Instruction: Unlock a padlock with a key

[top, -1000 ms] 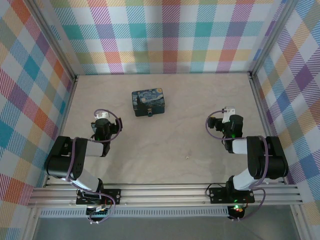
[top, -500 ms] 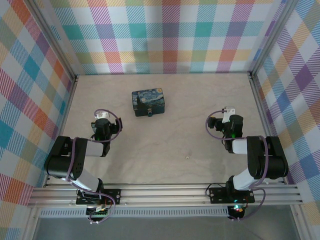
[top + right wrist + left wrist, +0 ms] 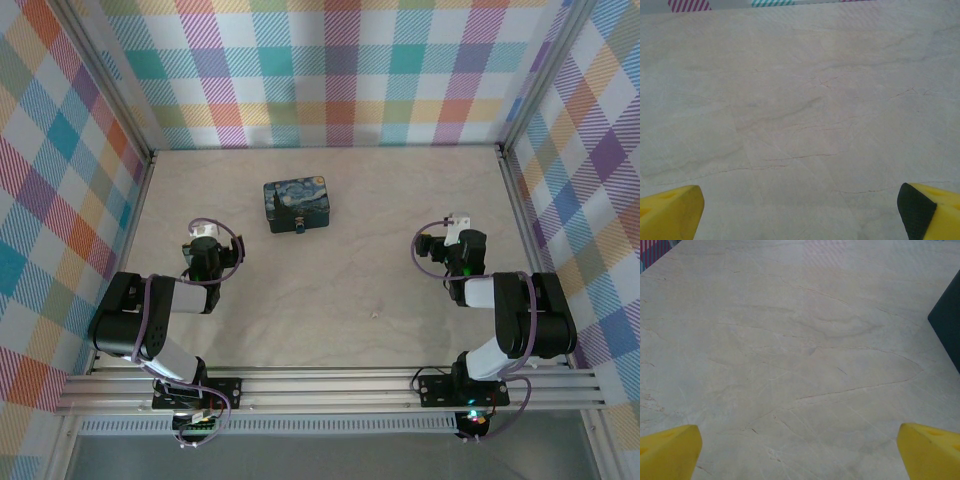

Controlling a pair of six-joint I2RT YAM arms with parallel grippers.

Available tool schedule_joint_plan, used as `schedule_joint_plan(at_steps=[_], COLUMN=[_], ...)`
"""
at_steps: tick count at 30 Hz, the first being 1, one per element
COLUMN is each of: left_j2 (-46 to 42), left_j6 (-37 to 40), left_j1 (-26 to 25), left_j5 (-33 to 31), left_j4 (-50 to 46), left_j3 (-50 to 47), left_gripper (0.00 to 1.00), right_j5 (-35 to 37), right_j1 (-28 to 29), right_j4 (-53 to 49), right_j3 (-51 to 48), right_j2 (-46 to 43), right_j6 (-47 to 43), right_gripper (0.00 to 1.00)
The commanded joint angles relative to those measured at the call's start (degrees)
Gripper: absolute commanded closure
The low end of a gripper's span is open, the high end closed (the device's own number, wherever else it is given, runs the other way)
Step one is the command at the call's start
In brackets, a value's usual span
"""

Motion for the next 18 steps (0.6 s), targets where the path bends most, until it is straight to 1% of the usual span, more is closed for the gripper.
schedule_joint_plan(at_steps=[1,9,11,14,18], left_j2=[0.4,0.3,-0.1,-2.7,-6.2], left_j6=[0.3,0.3,0.3,0.3,0.3], left_j1=[0.5,0.5,0.5,0.5,0.4], left_j5=[-1.1,-1.1,-1.5,-1.3,-1.8], left_j4=[1.7,2.0,1.1,-4.1,-8.2], left_j3=[1.3,1.0,1.3,3.0,4.0], left_gripper=[0.00,0.00,0.00,0.00,0.00], right_j5=[-1.0,-1.0,0.2,2.0,1.2], right_j1=[0.3,0.3,0.3,0.3,0.3], right_j4=[2.4,2.7,2.3,-1.2,-8.1], right_j3=[1.2,0.9,1.1,2.1,4.5], right_j2=[0.4,0.2,-0.1,-2.0,-5.6], right_j6=[1.0,0.9,1.6,2.4,1.8], right_gripper=[0.00,0.00,0.00,0.00,0.00])
